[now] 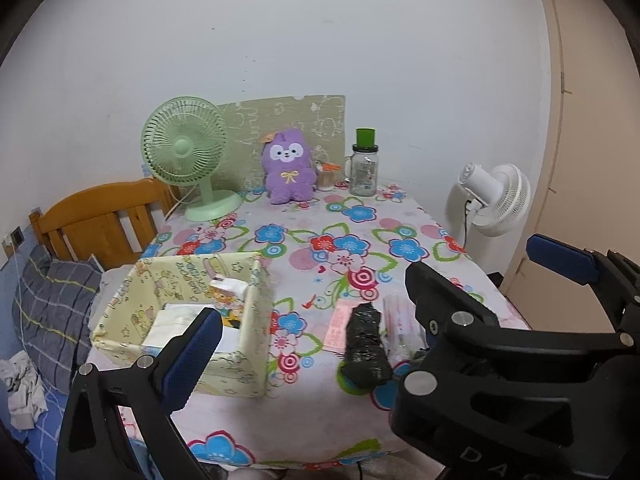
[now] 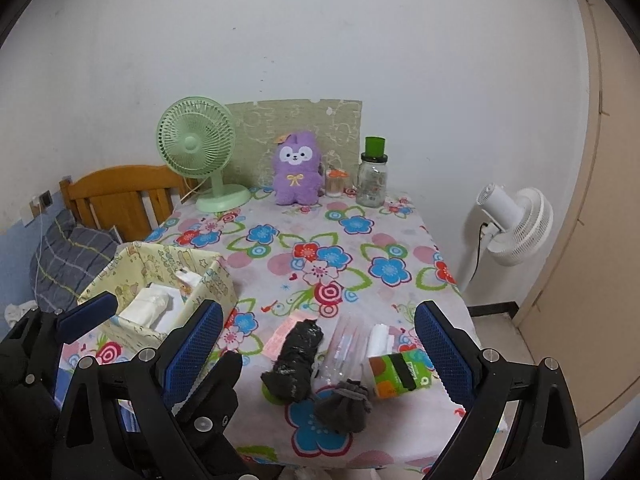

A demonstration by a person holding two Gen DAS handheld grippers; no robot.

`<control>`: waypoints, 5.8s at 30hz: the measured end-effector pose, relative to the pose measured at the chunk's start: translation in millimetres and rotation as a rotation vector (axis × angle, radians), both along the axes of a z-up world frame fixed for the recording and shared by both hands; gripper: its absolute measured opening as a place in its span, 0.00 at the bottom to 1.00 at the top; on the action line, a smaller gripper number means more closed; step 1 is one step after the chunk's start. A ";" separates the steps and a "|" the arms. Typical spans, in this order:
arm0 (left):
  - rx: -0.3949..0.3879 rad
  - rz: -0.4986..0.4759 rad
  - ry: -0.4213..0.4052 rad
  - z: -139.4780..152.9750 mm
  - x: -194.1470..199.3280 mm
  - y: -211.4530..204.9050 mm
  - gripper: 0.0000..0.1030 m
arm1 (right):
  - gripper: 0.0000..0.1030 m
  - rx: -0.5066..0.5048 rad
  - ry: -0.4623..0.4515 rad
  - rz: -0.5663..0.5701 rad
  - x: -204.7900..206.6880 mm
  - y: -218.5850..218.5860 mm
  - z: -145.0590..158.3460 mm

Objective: Organize soft objects

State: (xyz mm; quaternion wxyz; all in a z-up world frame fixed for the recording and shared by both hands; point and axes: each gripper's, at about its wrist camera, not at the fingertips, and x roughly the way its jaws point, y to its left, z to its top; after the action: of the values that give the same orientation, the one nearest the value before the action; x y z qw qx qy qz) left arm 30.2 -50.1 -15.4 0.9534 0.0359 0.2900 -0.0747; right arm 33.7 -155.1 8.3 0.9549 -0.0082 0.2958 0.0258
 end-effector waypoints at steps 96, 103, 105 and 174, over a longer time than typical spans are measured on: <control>0.048 0.020 0.258 -123.1 86.3 -49.8 0.40 | 0.76 0.098 0.250 -0.178 77.4 -99.4 -141.4; 0.036 0.022 0.219 -105.9 78.3 -45.9 0.40 | 0.76 0.104 0.217 -0.179 70.4 -94.0 -122.7; 0.033 0.022 0.210 -101.6 76.4 -44.9 0.40 | 0.76 0.097 0.206 -0.172 68.0 -90.8 -116.9; 0.009 0.136 0.071 -15.6 77.8 98.1 0.40 | 0.77 0.028 0.053 0.081 88.8 86.4 -21.3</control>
State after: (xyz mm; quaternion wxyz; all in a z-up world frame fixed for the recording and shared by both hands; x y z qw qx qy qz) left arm 108.1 48.1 -31.0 0.9452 0.0180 0.3260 -0.0097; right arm 122.5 -68.7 -13.0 0.9448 -0.0062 0.3202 0.0687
